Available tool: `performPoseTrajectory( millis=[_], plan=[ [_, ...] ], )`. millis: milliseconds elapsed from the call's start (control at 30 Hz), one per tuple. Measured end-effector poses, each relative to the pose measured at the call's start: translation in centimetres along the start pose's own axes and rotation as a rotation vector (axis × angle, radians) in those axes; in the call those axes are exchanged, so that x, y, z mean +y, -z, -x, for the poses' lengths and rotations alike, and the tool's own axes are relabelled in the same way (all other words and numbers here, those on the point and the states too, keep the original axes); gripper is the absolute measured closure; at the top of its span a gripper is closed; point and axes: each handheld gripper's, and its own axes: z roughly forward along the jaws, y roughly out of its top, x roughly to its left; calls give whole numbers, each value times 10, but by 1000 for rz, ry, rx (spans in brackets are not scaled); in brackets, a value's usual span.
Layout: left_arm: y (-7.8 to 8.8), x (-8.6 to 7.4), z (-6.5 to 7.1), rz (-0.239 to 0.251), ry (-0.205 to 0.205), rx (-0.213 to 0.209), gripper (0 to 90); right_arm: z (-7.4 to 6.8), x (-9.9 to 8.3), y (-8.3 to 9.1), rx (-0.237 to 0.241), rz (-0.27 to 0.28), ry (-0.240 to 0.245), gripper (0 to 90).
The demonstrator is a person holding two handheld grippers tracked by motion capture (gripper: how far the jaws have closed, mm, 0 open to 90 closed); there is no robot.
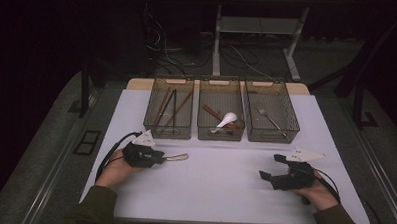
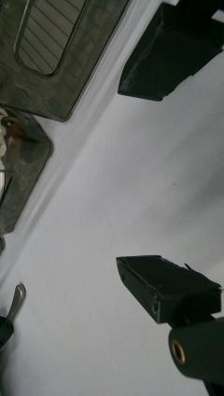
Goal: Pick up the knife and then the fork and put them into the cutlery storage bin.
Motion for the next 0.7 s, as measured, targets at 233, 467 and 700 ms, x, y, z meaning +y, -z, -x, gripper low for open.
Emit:
performPoseTrajectory(
  millis=[233, 467, 700],
  plan=[
    [0, 1, 13, -19, -53, -38, 777, 0, 0, 0, 12, 5, 2, 140],
    [-1, 2, 16, -27, -64, -18, 781, 0, 0, -1, 29, 4, 9, 141],
    [-1, 2, 15, -20, -58, -29, 792, 1, 2, 0, 40, 18, -8, 141]
  ],
)
